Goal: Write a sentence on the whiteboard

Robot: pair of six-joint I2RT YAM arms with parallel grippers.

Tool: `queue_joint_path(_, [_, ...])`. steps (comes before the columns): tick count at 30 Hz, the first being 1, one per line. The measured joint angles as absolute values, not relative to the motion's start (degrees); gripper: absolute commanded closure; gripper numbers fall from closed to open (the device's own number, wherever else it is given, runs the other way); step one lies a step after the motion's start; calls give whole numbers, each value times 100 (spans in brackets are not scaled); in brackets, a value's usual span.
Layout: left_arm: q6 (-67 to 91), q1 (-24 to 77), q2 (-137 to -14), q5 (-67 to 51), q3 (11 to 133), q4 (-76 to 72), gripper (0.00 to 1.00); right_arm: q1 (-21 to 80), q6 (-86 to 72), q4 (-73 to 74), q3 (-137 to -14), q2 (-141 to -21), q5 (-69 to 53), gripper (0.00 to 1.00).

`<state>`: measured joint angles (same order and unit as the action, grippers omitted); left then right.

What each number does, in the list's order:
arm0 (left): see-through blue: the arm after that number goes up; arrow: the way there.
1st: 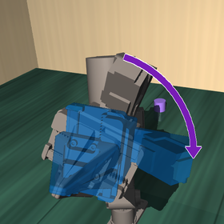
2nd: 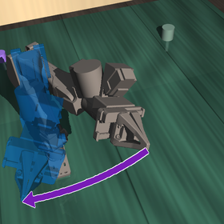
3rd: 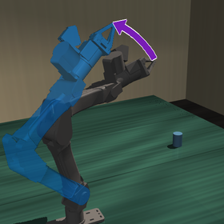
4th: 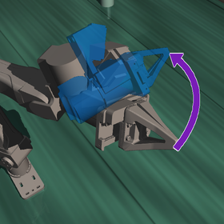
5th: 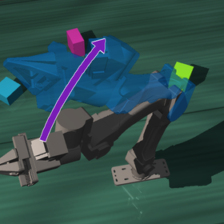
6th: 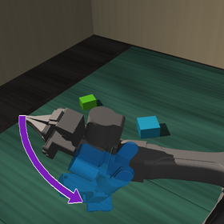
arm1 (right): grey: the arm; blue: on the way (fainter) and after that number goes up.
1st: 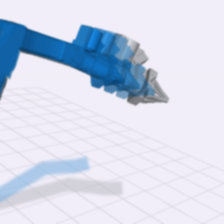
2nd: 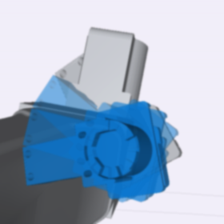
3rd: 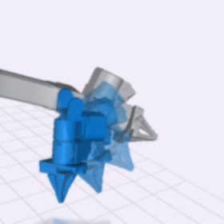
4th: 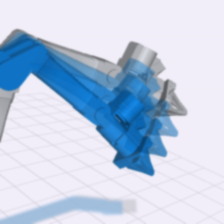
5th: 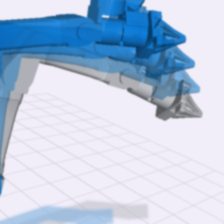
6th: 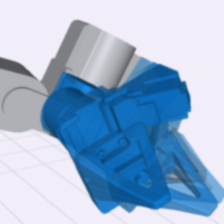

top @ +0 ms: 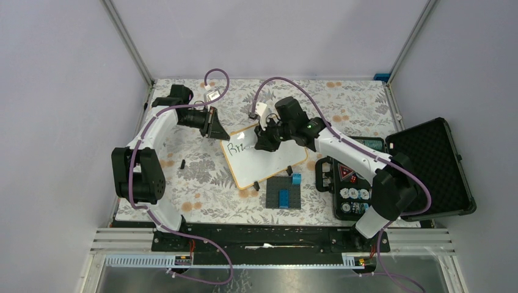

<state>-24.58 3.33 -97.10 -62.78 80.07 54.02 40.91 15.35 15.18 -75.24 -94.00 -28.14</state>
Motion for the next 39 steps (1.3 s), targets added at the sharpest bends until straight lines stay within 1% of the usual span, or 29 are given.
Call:
queue_joint_path(17, [-2458,344,-9682,-6278,8001,5419,100,4088,1511,1605,-7935,-9268,-2810,100])
queue_joint_path(39, [-2460,342,-9668,-6278,7946,5415,100,4088,1518,1614,-8053,-9590,-2794,100])
